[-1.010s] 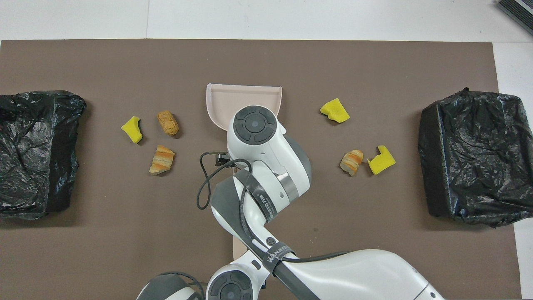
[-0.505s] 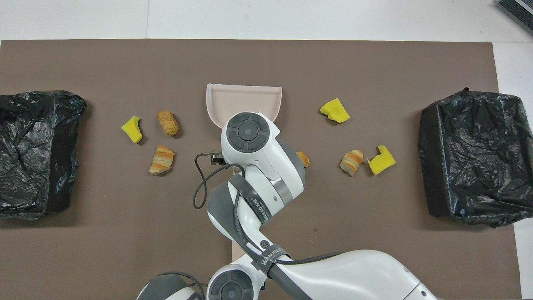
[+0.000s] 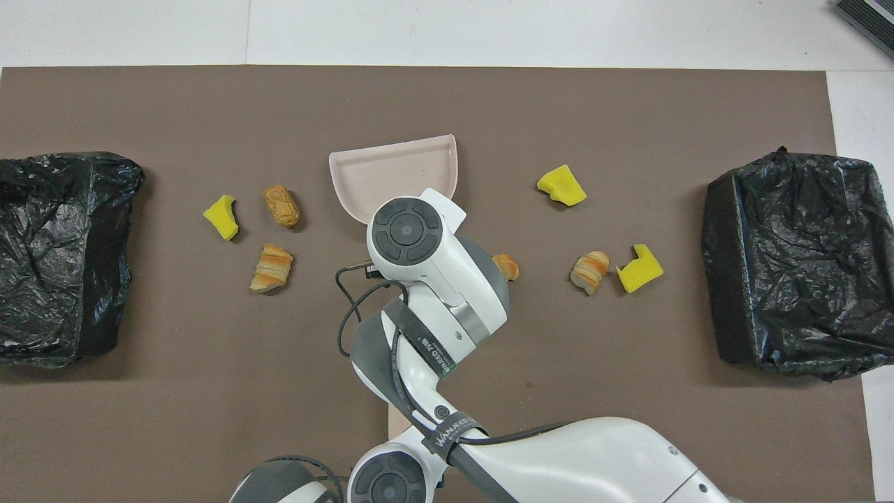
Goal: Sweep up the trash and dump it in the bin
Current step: 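Drag the dustpan toward the bread pieces while the left gripper reaches the brush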
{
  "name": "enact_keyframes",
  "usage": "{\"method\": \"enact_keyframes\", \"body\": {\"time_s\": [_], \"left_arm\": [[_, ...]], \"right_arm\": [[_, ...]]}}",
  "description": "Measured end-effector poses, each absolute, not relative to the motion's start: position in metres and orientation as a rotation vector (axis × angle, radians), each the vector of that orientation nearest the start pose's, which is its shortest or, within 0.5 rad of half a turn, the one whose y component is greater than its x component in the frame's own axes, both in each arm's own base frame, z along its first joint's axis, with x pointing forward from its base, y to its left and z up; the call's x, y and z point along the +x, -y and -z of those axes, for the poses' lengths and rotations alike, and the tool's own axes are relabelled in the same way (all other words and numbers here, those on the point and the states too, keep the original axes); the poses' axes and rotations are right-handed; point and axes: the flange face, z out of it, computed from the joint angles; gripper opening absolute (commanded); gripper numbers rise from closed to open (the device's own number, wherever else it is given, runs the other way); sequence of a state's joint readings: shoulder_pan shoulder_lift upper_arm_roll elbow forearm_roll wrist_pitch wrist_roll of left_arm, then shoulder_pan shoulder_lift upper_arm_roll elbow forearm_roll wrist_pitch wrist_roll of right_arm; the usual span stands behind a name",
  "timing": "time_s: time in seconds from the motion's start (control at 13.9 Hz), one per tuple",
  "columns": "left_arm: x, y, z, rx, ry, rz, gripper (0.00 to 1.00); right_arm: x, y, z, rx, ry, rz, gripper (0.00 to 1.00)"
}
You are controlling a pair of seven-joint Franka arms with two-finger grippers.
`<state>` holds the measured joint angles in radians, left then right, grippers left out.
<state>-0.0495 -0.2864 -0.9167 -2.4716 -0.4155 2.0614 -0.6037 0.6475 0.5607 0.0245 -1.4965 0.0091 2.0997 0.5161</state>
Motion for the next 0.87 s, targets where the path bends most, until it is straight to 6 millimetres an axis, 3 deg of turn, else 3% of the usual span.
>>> {"method": "enact_keyframes", "body": {"time_s": [0.14, 0.36, 0.65, 0.87], "left_arm": [[0.233, 0.363, -0.341, -3.055, -0.123, -0.362, 0.00], [0.231, 0.363, -0.341, -3.038, -0.125, -0.390, 0.00], [0.227, 0.356, -0.346, -2.992, -0.141, -0.459, 0.00], [0.241, 0.339, -0.365, -2.977, -0.129, -0.528, 0.00]], "right_arm": [[0.556, -0.440, -0.348, -3.091, 0.229, 0.038, 0.02], [0.558, -0.433, -0.356, -3.100, 0.216, 0.027, 0.00], [0.577, -0.394, -0.377, -3.066, 0.120, -0.053, 0.00], [0.591, -0.354, -0.407, -3.045, 0.221, -0.080, 0.00]]}}
